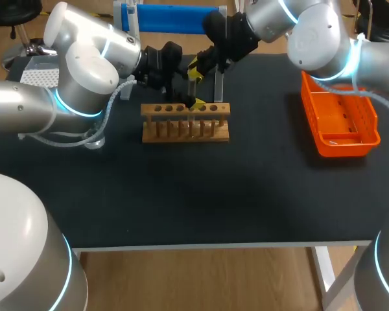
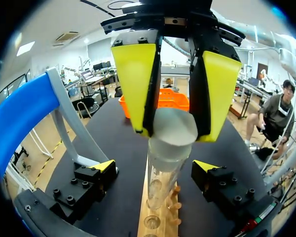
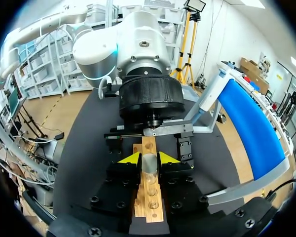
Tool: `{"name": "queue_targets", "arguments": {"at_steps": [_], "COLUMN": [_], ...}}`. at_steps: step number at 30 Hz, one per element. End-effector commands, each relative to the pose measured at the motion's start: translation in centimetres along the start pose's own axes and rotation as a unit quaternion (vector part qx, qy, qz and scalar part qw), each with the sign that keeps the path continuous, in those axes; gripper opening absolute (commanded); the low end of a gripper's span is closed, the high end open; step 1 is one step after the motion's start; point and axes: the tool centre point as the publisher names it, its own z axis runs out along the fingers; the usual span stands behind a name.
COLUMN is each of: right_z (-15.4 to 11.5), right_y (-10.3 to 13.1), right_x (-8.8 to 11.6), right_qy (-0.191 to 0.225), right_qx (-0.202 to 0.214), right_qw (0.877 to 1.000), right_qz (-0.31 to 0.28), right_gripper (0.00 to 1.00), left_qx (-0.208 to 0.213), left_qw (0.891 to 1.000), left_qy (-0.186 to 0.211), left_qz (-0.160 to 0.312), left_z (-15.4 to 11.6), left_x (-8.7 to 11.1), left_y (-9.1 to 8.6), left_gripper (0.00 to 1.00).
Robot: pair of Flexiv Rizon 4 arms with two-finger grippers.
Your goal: Invert the test tube, pick up the pipette, mount the tip to pipette, aspirate from beaker and dispense into the tube, eject the tip, return the pipette, and cap with the stopper.
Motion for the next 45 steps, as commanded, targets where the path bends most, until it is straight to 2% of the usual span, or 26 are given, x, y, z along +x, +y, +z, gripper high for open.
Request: {"name": "queue_targets", "arguments": {"at_steps": [1, 3, 5, 7, 14, 28, 29, 32, 33, 34, 35, 36, 45], "right_z": [0.3, 0.2, 0.1, -0.1, -0.9, -2.8, -2.8, -3.0, -3.1, -3.1, -3.1, -3.2, -3.5], "right_y": [-0.4, -0.6, -0.8, -0.9, -1.3, -1.5, -1.5, -1.3, -1.2, -1.1, -1.1, -0.9, 0.3], "right_x": [0.0, 0.0, 0.0, -0.1, -0.1, -0.1, -0.1, 0.1, 0.2, 0.3, 0.3, 0.4, 0.5], "right_qy": [0.001, 0.000, -0.003, -0.005, -0.006, -0.010, -0.009, -0.005, -0.004, -0.002, -0.002, 0.000, 0.009], "right_qx": [0.003, 0.000, -0.004, -0.012, -0.040, -0.146, -0.152, -0.169, -0.177, -0.185, -0.191, -0.202, -0.292], "right_qw": [1.000, 1.000, 1.000, 1.000, 0.999, 0.989, 0.988, 0.986, 0.984, 0.983, 0.981, 0.979, 0.956], "right_qz": [0.002, 0.004, 0.009, 0.012, 0.015, 0.005, 0.003, -0.006, -0.009, -0.012, -0.015, -0.020, -0.012], "right_gripper": [0.02, 0.27, 0.65, 1.00, 1.00, 1.00, 0.98, 0.64, 0.47, 0.43, 0.30, 0.00, 0.00], "left_qx": [-0.001, -0.001, -0.001, -0.001, -0.001, -0.001, -0.001, -0.001, -0.001, -0.001, -0.001, -0.001, -0.001], "left_qw": [1.000, 1.000, 1.000, 1.000, 1.000, 1.000, 1.000, 1.000, 1.000, 1.000, 1.000, 1.000, 1.000], "left_qy": [0.001, 0.001, 0.001, 0.001, 0.001, 0.001, 0.001, 0.001, 0.001, 0.001, 0.001, 0.001, 0.001], "left_qz": [-0.001, -0.001, -0.001, -0.001, -0.001, -0.001, -0.001, -0.001, -0.001, -0.001, -0.001, -0.001, -0.001], "left_z": [0.0, 0.0, 0.0, 0.0, 0.0, 0.0, 0.0, 0.0, 0.0, 0.0, 0.0, 0.0, 0.0], "left_x": [0.0, 0.0, 0.0, 0.0, 0.0, 0.0, 0.0, 0.0, 0.0, 0.0, 0.0, 0.0, 0.0], "left_y": [0.0, 0.0, 0.0, 0.0, 0.0, 0.0, 0.0, 0.0, 0.0, 0.0, 0.0, 0.0, 0.0], "left_gripper": [1.00, 1.00, 1.00, 1.00, 1.00, 1.00, 1.00, 1.00, 1.00, 1.00, 1.00, 1.00, 1.00]}}
